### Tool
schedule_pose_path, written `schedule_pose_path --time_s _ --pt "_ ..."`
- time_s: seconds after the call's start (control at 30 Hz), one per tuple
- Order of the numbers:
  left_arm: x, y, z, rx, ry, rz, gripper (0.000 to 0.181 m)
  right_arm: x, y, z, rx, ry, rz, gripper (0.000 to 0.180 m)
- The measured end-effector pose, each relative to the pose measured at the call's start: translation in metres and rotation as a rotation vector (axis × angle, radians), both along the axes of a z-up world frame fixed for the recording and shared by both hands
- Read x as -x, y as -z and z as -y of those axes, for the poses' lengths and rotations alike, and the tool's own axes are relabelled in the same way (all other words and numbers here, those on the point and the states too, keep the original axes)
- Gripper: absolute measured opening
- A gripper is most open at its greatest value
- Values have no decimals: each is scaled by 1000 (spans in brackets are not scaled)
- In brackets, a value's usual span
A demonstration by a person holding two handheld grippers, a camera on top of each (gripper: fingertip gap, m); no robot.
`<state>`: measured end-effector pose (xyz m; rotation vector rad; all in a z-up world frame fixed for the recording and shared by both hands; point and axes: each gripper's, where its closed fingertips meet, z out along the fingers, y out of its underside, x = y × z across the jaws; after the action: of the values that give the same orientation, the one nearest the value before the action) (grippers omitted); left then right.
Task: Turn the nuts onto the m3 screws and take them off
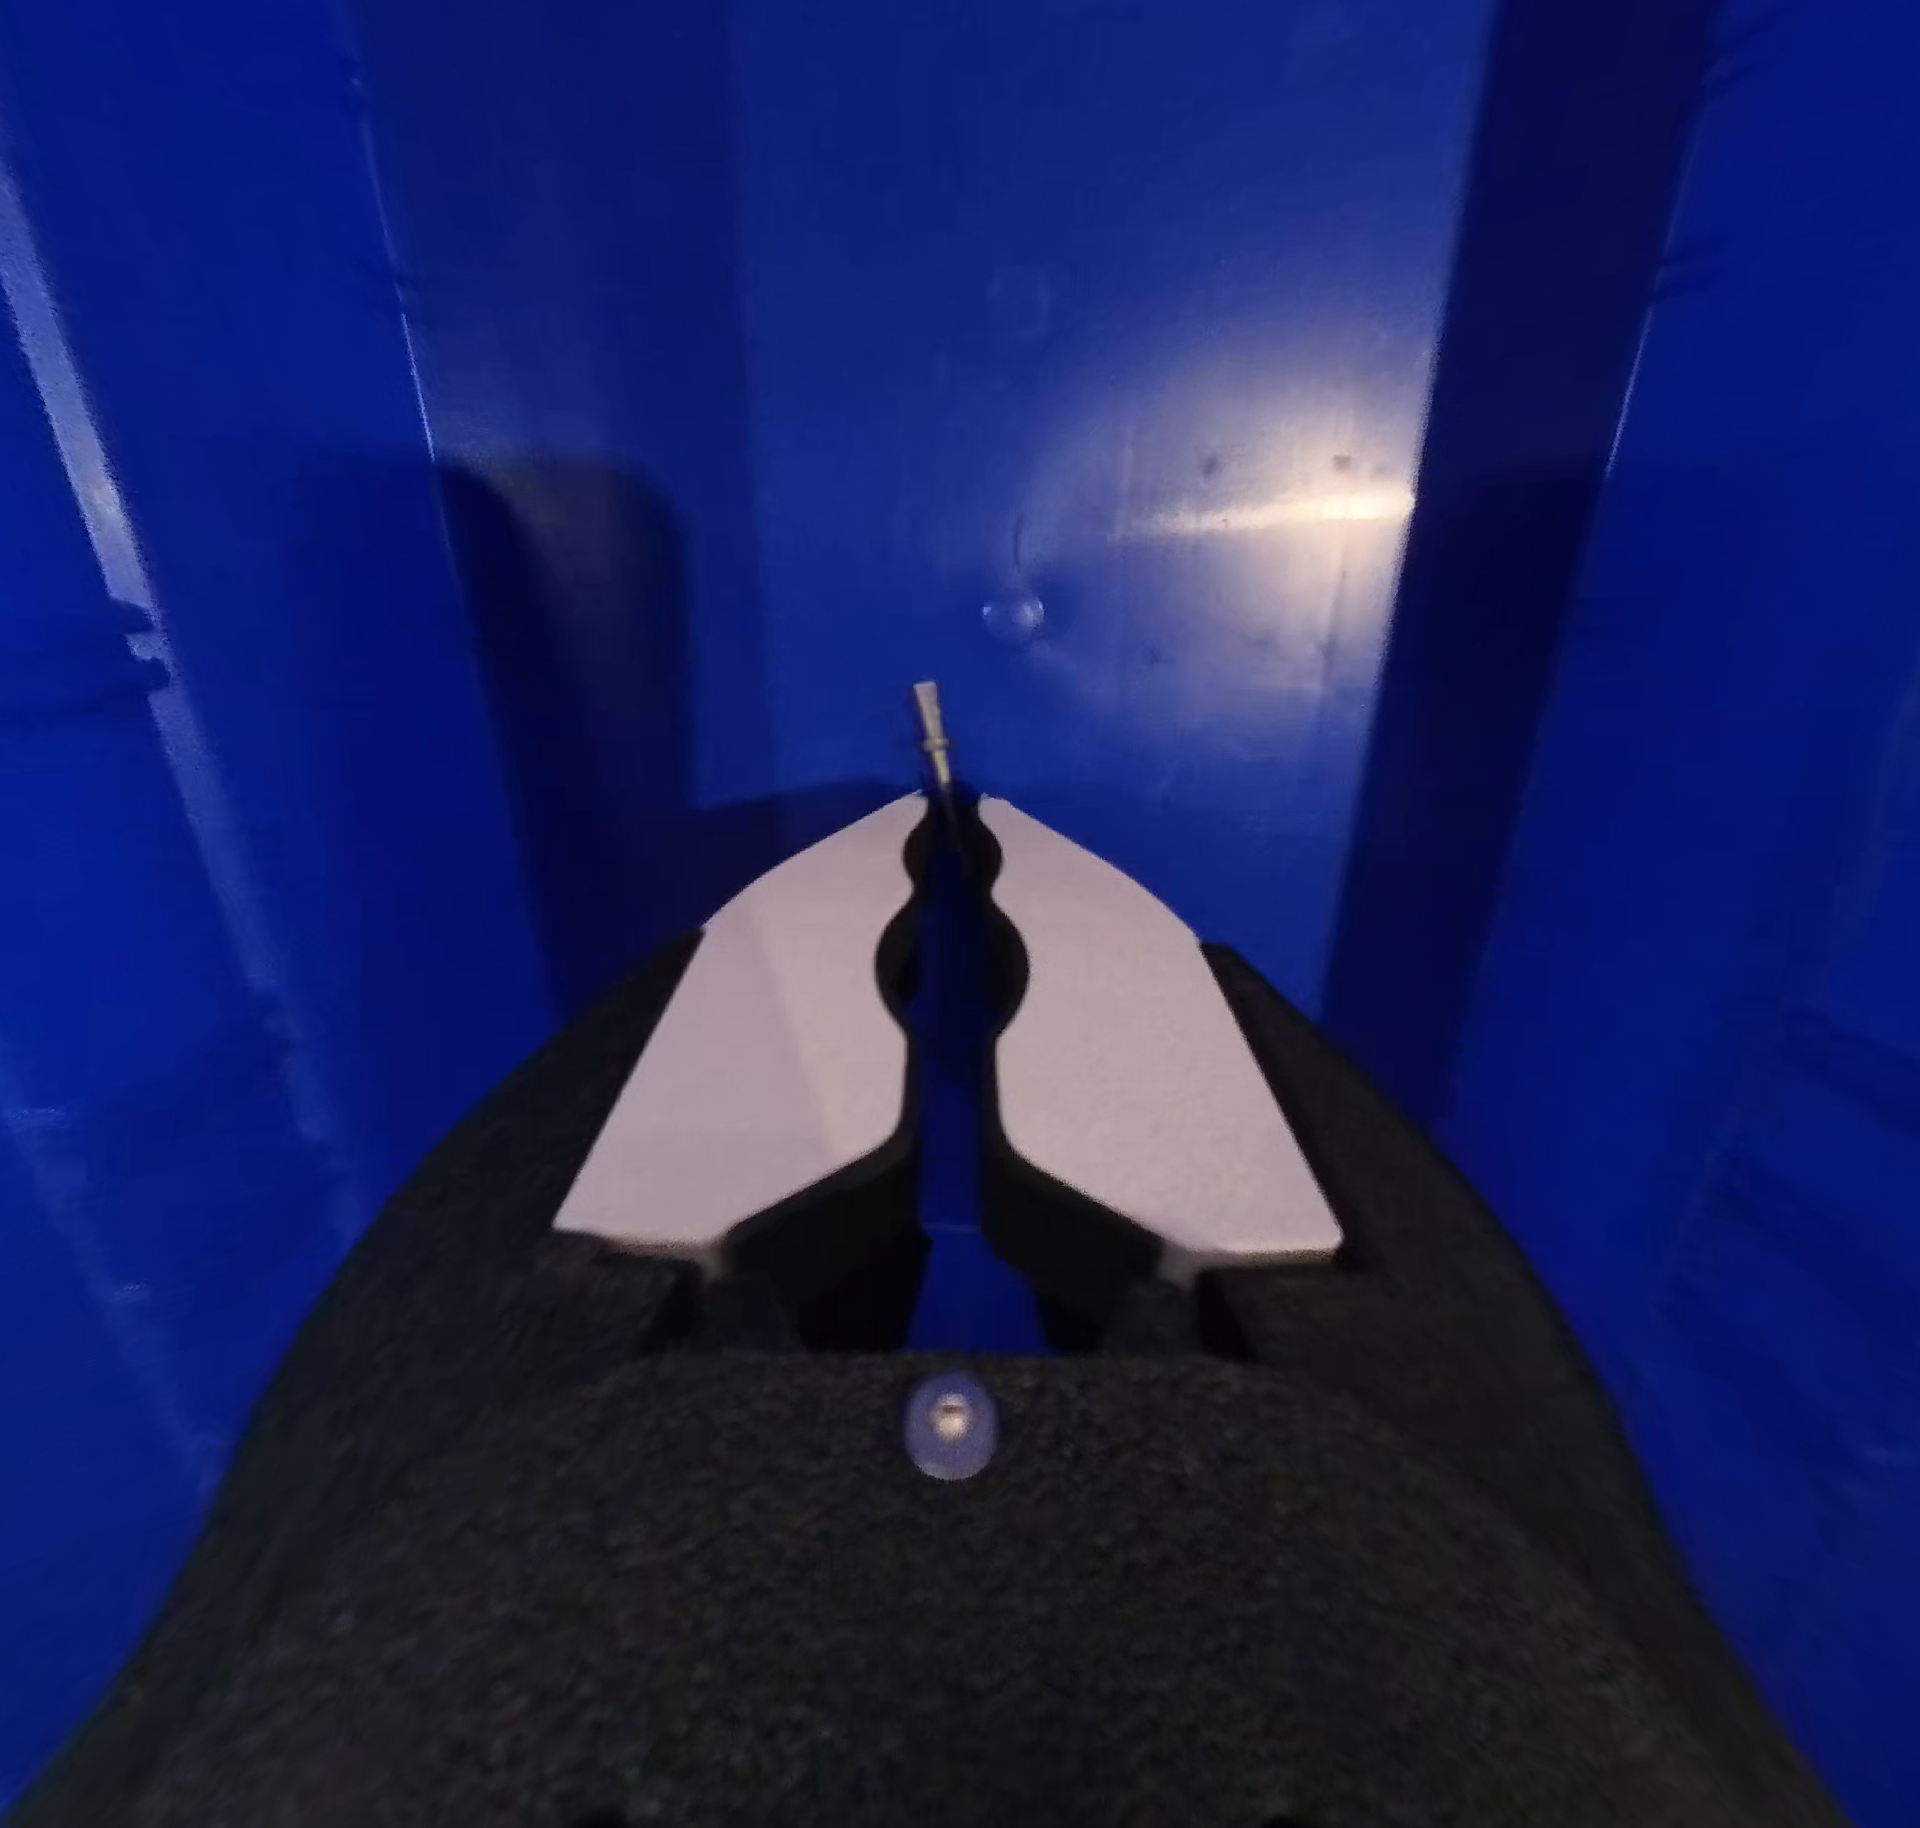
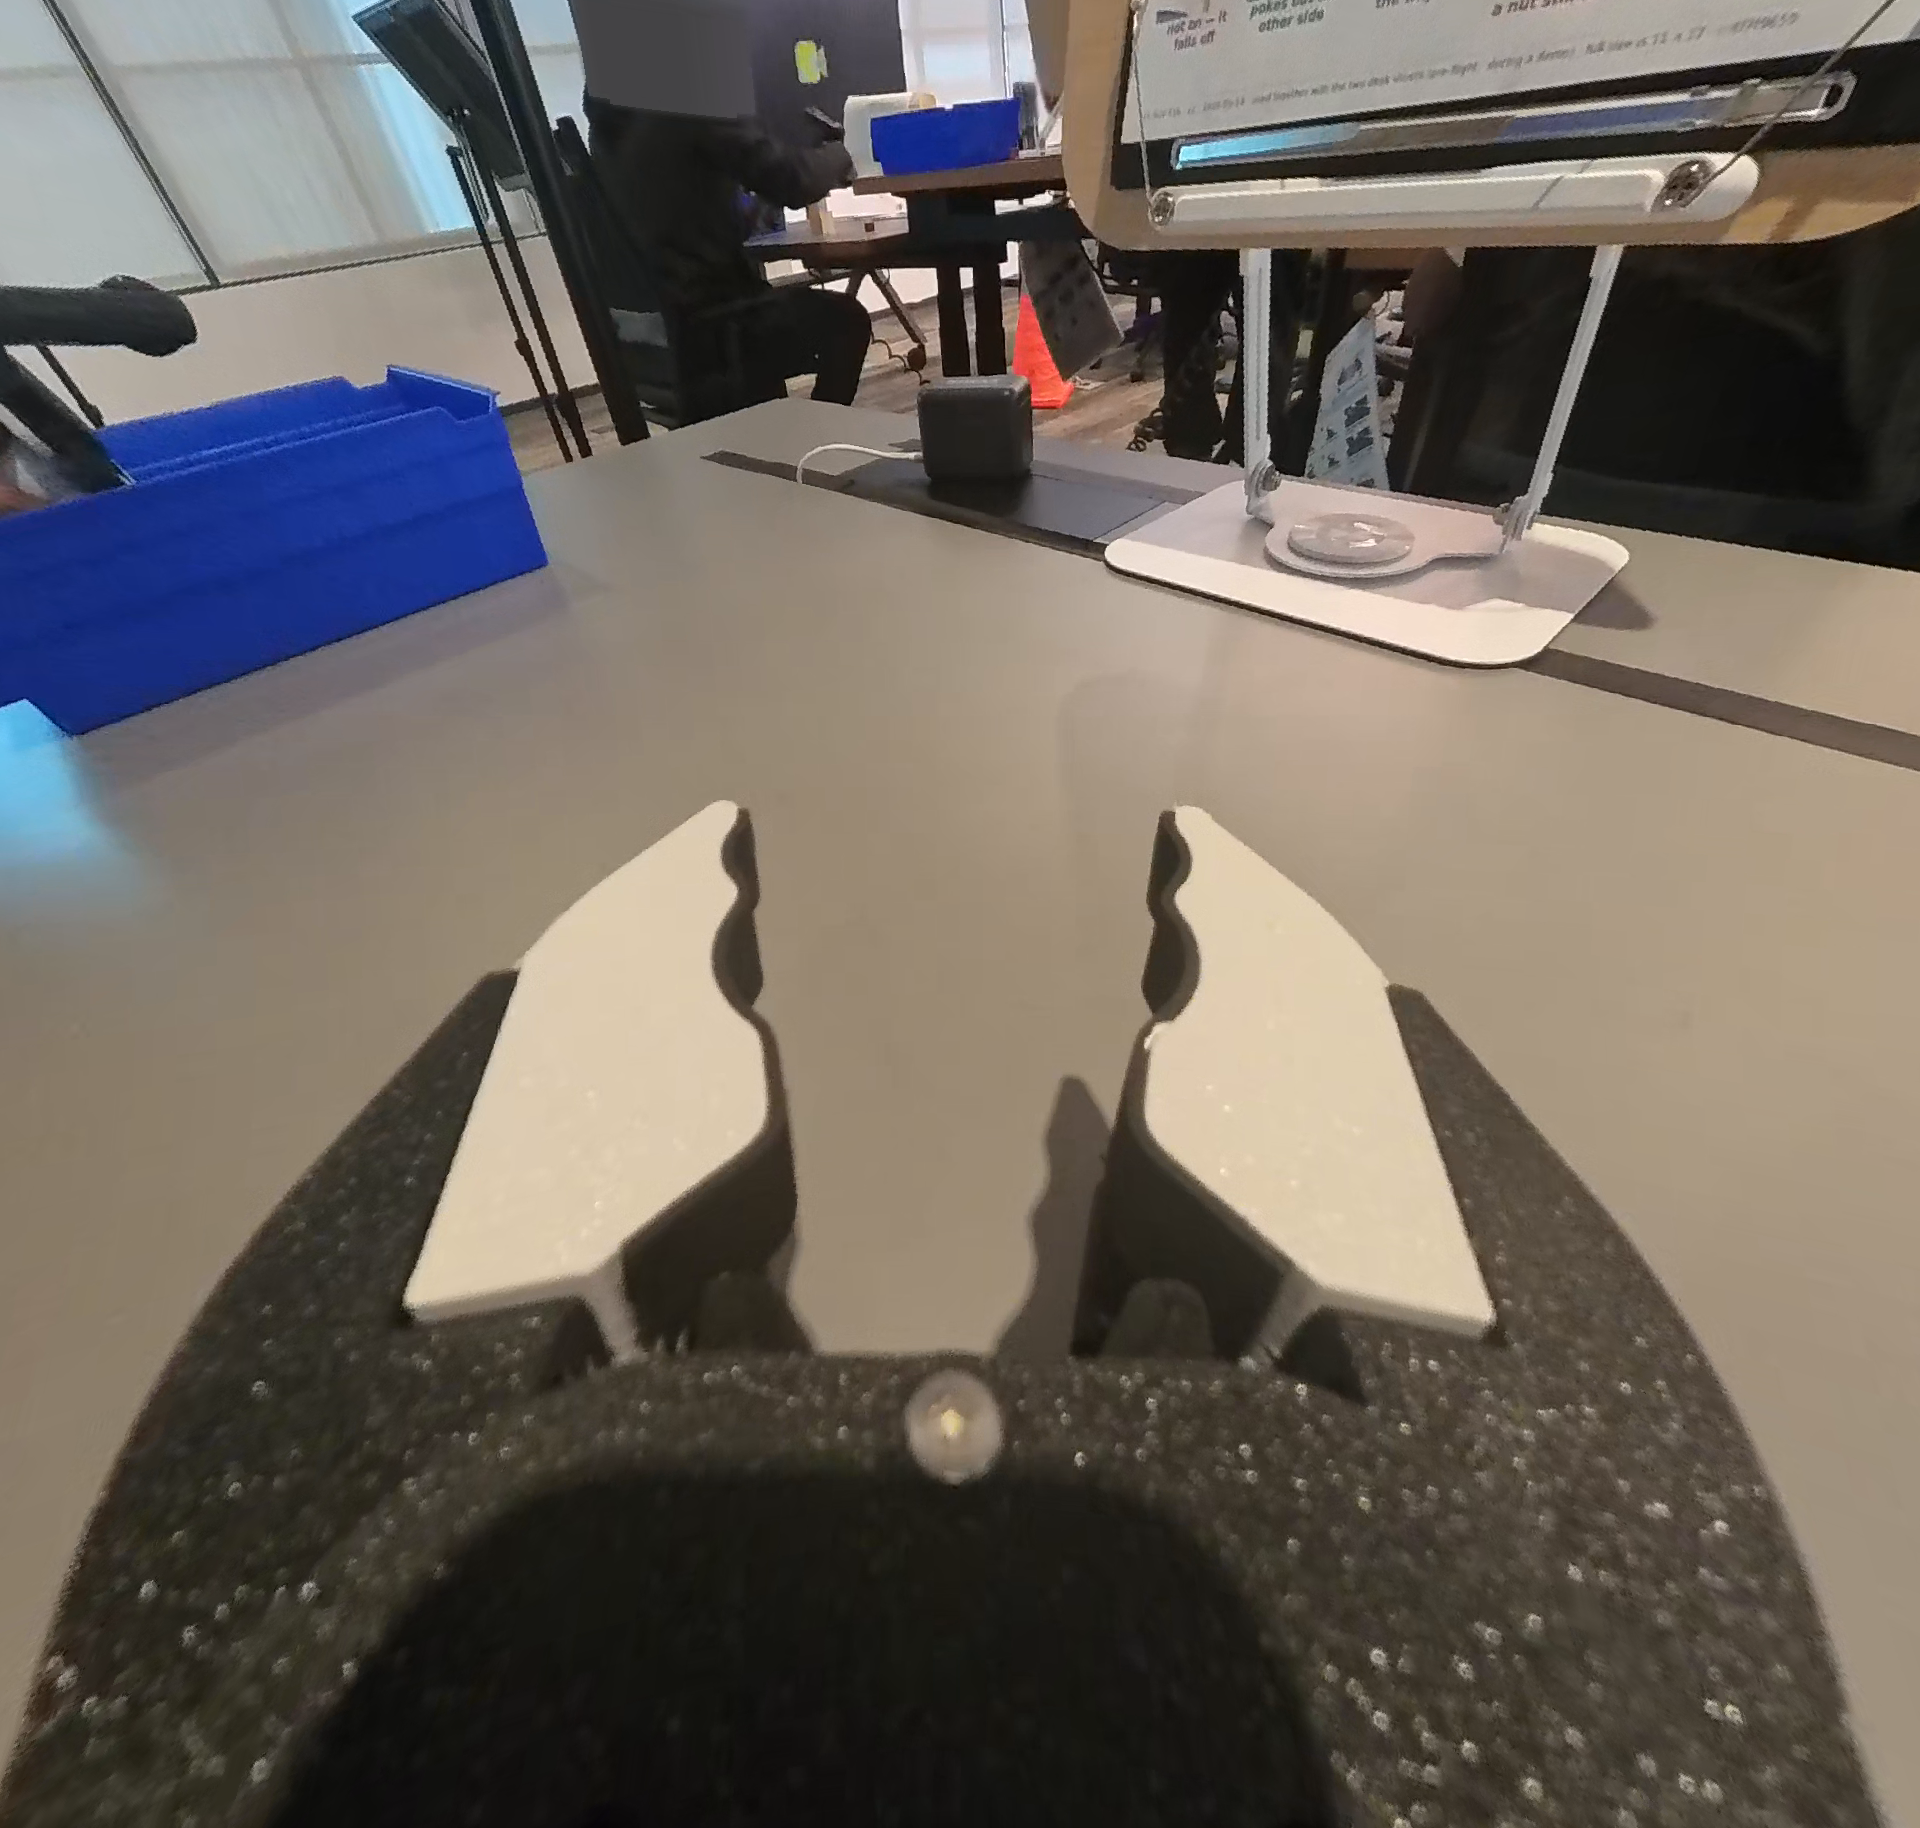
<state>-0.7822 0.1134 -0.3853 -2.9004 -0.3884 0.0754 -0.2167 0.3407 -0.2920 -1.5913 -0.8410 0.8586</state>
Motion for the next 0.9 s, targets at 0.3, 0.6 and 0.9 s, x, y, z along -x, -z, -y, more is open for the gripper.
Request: schedule_pose_path --time_s 0.3,0.6,0.9 --pt "0 -1 -2 -23 65 -18 3 1 0 2 0 -10 -1 68" --pt "-15 -79 -40 -373 159 37 2 0 0 2 1 -11 -8 65" --pt "-174 -226 -129 -937 568 184 2 -3 0 -1 25 -9 -35 64"
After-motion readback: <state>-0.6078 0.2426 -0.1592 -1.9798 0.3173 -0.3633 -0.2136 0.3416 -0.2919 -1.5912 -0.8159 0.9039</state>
